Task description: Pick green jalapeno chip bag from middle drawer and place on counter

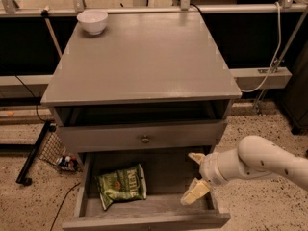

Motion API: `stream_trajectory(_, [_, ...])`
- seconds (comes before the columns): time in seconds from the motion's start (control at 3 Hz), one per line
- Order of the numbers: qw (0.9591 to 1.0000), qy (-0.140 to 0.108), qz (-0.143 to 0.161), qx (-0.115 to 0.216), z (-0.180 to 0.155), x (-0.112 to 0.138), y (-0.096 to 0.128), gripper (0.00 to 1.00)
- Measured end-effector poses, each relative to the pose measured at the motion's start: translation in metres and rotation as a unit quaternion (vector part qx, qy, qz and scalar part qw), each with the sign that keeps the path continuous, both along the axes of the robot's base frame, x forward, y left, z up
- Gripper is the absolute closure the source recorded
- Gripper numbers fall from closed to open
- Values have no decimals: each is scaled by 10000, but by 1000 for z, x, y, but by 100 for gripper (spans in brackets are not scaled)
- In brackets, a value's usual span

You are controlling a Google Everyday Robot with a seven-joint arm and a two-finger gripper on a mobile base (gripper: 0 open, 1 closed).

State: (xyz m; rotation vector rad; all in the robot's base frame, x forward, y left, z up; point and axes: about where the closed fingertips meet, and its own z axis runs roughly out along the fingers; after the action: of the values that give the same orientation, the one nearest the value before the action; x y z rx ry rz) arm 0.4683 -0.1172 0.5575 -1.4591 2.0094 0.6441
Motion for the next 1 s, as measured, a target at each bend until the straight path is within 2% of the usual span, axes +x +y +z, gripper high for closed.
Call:
stream_trajectory(0.67, [9995,104,1,301,-24,6,9,0])
stream_trajectory(1.0, [9977,170,51,655,-48,16,24,0])
